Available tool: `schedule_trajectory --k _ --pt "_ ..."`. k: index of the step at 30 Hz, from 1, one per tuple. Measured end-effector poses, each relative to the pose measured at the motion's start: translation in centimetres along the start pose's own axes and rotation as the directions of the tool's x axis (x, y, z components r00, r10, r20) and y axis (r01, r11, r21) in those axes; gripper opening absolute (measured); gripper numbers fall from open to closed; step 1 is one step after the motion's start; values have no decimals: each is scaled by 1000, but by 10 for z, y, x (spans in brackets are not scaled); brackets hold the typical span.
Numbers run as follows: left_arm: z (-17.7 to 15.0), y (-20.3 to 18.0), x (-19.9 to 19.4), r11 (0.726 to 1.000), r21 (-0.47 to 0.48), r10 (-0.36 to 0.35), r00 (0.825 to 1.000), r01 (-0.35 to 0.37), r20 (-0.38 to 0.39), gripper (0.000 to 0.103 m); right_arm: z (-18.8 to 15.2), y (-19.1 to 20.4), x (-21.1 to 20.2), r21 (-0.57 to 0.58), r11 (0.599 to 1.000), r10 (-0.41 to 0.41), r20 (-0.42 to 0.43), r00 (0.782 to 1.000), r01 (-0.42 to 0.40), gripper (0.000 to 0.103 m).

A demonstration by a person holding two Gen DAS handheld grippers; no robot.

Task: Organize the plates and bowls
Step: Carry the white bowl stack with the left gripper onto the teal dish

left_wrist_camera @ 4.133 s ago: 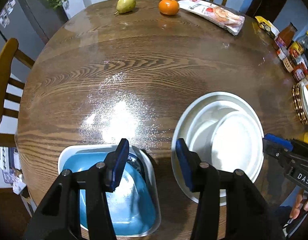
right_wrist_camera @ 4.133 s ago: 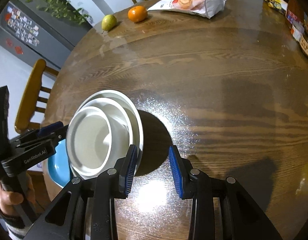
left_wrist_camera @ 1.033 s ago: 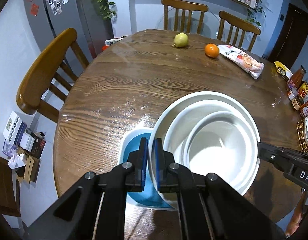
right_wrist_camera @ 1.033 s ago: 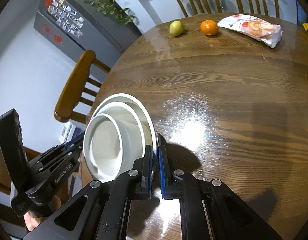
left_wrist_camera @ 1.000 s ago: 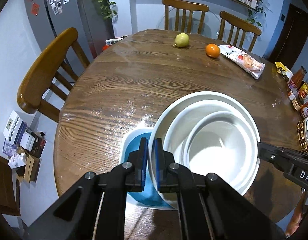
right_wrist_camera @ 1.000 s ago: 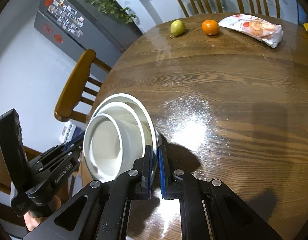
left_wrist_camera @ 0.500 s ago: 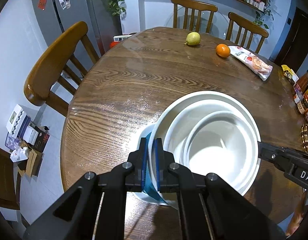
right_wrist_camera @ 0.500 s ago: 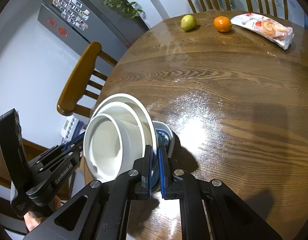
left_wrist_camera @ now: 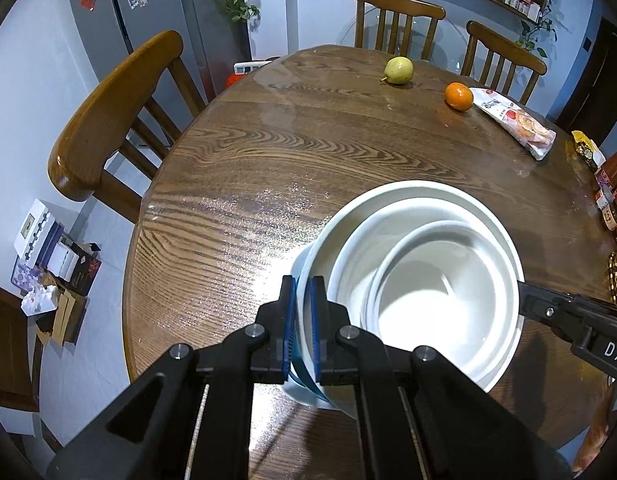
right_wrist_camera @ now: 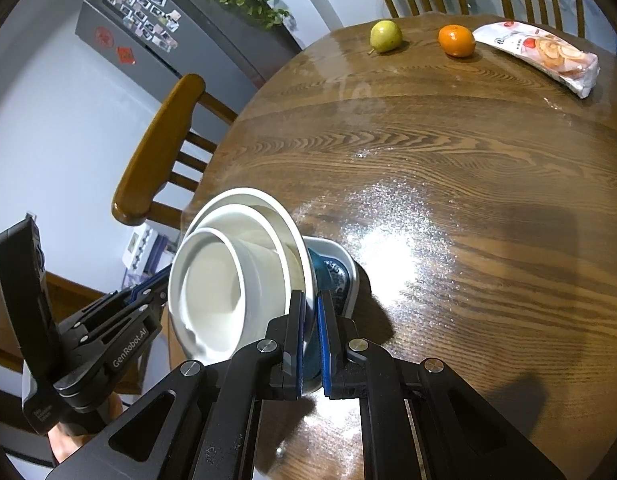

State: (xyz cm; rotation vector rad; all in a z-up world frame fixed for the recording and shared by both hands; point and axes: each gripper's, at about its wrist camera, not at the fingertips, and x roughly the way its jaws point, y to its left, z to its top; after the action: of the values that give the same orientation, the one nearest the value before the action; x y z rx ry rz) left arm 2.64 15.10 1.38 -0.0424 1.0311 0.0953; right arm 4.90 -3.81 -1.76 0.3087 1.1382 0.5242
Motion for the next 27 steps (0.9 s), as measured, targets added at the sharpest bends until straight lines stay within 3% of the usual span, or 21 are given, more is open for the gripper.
schedule_trajectory --k 27 --pt "1 2 30 1000 -10 -2 996 1 -91 2 4 -4 26 23 999 -23 -68 997 25 10"
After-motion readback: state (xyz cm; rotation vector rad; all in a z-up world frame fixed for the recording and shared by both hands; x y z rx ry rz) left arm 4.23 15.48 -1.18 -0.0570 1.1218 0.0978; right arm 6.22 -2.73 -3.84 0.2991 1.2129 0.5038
